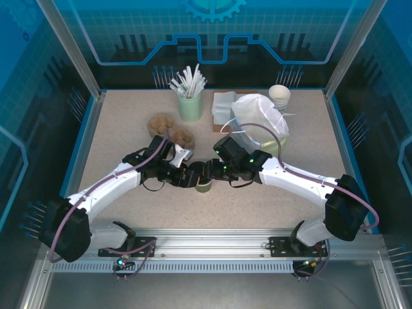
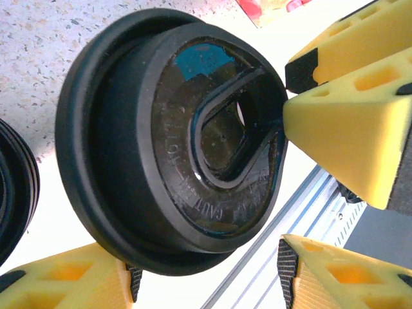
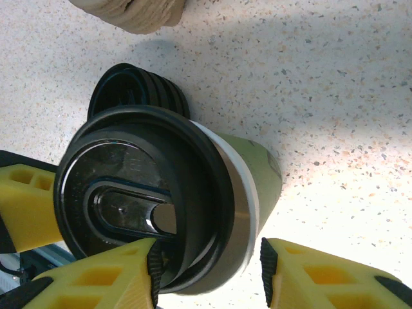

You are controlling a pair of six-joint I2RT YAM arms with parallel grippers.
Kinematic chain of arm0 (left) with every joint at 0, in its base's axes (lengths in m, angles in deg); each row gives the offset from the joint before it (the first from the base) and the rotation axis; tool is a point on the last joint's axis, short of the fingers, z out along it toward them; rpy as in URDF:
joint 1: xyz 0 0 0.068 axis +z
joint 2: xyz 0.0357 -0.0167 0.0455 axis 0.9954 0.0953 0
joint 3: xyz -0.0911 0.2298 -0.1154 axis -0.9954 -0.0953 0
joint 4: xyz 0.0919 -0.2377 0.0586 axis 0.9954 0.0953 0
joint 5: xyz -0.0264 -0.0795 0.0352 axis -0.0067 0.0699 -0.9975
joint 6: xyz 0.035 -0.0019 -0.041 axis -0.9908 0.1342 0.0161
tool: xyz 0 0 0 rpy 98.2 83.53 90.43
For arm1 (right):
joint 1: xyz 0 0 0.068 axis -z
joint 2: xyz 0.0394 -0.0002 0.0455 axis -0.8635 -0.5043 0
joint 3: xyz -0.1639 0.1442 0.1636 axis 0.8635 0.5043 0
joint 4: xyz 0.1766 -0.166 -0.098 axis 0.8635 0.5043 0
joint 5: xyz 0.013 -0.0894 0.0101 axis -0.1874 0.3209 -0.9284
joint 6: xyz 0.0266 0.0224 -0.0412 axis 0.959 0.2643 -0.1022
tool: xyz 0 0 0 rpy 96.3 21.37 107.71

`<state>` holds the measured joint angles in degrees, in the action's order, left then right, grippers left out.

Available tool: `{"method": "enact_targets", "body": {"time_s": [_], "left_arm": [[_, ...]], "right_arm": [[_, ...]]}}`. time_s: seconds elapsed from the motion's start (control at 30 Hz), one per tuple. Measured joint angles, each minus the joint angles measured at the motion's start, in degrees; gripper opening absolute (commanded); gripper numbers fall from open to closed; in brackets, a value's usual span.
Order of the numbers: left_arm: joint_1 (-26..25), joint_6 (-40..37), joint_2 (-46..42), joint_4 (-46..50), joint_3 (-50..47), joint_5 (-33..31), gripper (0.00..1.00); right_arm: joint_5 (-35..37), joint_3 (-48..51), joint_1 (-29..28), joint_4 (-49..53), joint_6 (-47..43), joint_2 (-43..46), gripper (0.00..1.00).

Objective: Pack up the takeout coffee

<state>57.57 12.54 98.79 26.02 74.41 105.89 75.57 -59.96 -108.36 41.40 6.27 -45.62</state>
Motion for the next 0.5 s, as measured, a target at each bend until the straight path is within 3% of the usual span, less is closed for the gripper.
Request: {"method": "enact_targets", "body": {"time_s": [0.5], "left_arm": [[-0.48,-3.93,0.92,3.87,2.97,-1.70,0.61]], "right_arm": [[0.35,0.00,0.00,1.05,-0.04,0.72,0.49]]}}
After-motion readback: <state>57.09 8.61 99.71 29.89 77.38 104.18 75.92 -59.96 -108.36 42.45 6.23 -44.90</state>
